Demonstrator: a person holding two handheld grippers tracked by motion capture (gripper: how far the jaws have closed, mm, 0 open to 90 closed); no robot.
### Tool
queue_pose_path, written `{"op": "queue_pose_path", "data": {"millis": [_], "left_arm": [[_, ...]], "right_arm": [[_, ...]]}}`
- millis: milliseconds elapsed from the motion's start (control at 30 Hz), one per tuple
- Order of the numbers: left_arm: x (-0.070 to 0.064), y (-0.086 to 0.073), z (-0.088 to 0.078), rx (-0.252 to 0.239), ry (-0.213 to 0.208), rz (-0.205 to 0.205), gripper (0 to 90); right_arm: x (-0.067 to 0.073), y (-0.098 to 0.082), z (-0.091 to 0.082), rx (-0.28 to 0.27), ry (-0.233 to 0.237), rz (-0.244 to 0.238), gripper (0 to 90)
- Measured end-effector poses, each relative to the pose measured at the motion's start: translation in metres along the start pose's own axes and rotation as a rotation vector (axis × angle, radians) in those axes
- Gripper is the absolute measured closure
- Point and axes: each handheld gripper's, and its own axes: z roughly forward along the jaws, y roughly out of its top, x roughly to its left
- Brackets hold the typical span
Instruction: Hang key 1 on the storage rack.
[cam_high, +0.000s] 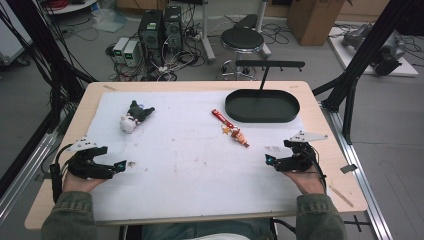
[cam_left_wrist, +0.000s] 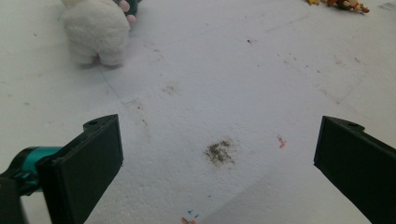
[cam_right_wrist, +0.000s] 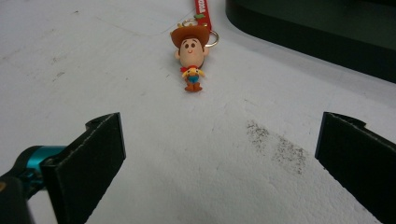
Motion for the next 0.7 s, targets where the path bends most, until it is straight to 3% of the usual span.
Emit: {"op": "queue_pose_path", "data": {"millis": [700], "left_arm": [[0.001,0.0,0.0,0.006,0.006,0.0,1.7]], "right_arm": [[0.002,0.025,0.018,0.076,0.012,-0.048,0.5]]}}
